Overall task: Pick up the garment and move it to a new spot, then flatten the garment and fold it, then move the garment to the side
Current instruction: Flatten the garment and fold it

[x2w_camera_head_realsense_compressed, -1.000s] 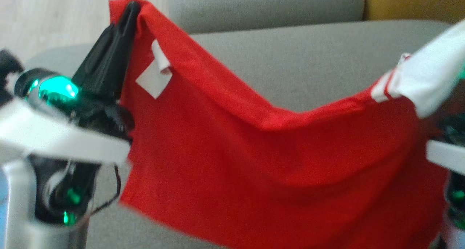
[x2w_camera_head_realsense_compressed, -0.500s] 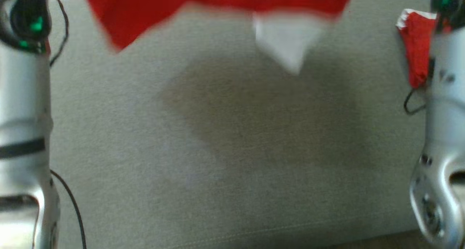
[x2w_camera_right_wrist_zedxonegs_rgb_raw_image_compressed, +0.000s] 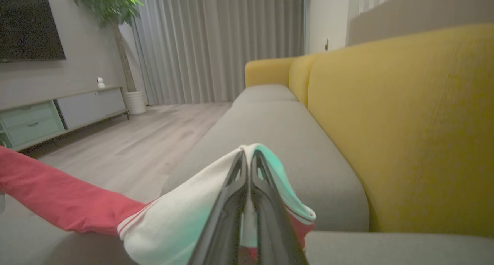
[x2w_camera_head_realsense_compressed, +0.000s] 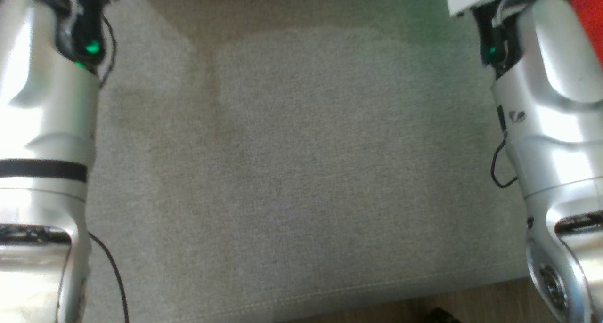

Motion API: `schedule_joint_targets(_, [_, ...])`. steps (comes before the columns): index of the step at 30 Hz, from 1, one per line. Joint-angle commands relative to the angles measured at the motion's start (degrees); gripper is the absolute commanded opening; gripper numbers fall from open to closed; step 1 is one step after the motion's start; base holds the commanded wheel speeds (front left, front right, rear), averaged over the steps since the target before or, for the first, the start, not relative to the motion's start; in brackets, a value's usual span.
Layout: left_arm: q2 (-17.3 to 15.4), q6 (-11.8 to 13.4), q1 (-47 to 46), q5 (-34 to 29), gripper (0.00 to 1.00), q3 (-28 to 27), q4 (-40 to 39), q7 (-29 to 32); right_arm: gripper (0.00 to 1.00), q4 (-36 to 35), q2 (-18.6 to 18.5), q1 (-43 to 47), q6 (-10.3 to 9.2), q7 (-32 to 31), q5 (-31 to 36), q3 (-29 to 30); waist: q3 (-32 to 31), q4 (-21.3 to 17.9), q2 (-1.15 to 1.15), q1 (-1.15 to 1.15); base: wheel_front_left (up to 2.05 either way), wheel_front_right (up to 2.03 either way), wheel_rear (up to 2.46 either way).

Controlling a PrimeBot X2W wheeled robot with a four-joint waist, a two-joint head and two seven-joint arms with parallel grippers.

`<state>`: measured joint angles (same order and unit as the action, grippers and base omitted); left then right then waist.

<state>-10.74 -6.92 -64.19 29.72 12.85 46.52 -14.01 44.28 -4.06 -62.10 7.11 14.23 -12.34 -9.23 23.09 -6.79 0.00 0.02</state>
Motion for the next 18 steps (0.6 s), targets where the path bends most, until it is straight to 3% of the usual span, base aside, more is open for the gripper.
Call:
schedule_joint_targets(1, [-1.65, -0.28, -0.86, 0.11, 0.0, -0.67, -0.3, -0.61, 0.0, -1.09, 1.17, 0.1, 0.37, 0.68, -0.87, -1.03, 3.3, 0.76, 0.0, -0.02, 0.0, 0.0, 0.0])
schedule_joint_targets(10, [-0.15, -0.55, 0.28, 3.12, 0.0, 0.97, 5.56, -0.96, 0.0, -5.86, 1.18, 4.87, 0.37, 0.75, -2.31, -1.98, 3.75, 1.71, 0.0, -0.02, 0.0, 0.0, 0.0])
schedule_joint_targets(18, [0.67, -0.56, 5.6, 8.06, 0.0, 2.04, 2.72, -0.97, 0.0, -10.61, 1.18, 12.09, 0.37, 0.76, -2.82, -0.24, 0.17, 2.81, 0.0, -0.02, 0.0, 0.0, 0.0])
